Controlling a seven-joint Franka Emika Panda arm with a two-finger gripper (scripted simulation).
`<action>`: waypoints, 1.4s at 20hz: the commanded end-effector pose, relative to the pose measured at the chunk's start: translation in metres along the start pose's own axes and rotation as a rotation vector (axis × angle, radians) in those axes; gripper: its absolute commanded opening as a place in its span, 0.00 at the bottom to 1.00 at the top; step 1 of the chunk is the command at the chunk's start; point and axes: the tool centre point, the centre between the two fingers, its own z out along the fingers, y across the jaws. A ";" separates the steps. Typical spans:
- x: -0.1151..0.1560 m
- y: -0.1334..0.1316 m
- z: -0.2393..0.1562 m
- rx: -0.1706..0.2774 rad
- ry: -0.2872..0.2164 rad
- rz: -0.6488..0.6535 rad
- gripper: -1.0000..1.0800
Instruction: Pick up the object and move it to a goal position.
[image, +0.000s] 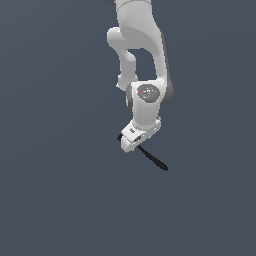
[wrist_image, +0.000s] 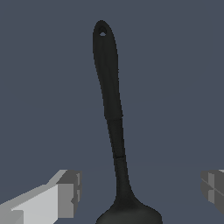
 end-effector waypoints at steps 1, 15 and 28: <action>0.000 -0.006 0.006 -0.001 0.001 -0.066 0.96; 0.001 -0.020 0.019 -0.001 0.002 -0.195 0.96; 0.000 -0.021 0.065 -0.001 0.002 -0.201 0.96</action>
